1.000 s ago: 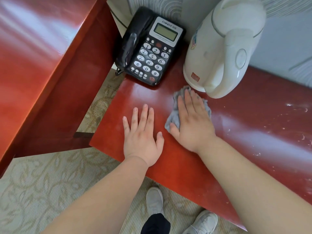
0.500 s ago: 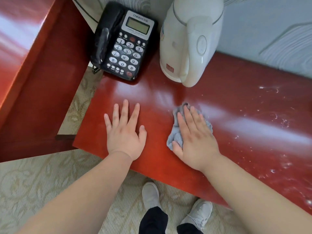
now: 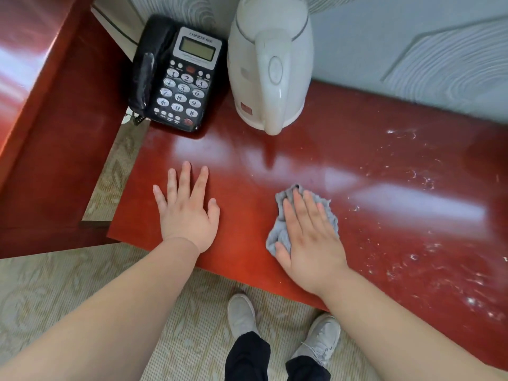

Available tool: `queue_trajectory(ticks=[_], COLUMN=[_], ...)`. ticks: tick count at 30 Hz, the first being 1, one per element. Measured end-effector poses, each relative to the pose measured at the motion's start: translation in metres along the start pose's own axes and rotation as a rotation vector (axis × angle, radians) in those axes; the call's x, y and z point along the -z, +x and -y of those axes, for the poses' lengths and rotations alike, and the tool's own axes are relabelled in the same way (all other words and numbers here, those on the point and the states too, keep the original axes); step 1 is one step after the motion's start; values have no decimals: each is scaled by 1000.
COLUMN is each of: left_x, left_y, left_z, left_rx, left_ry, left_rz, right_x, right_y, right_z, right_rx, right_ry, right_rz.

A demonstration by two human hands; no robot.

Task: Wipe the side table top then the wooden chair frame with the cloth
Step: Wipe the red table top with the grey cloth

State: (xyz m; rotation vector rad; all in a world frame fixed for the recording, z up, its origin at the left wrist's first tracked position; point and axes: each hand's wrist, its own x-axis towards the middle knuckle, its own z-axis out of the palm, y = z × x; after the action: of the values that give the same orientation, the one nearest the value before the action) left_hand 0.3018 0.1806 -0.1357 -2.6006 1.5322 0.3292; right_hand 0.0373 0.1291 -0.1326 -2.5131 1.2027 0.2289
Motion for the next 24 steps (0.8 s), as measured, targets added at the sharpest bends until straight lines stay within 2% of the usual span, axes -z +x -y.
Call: queue_trajectory(ticks=[4, 7, 11, 16, 19, 24], left_x=[4, 1, 2, 11, 13, 6], left_y=[5, 6, 6, 8, 24, 45], left_z=[-7, -8, -3, -25, -68, -117], left_rx=[-40, -102, -171, -85, -114, -90], left_ry=[56, -5, -156, -225, -201, -123], left_rz=[-29, -72, -38, -72, -106, -97], right_x=[6, 25, 49, 33, 20, 25], right_y=[15, 66, 119, 68, 26, 54], right_z=[-21, -45, -64, -37, -25, -43], right_rx=[94, 5, -123, -98, -52, -47], right_ry=[-65, -46, -25, 44, 37, 21], right_rz=[27, -9, 8, -68, -5, -37])
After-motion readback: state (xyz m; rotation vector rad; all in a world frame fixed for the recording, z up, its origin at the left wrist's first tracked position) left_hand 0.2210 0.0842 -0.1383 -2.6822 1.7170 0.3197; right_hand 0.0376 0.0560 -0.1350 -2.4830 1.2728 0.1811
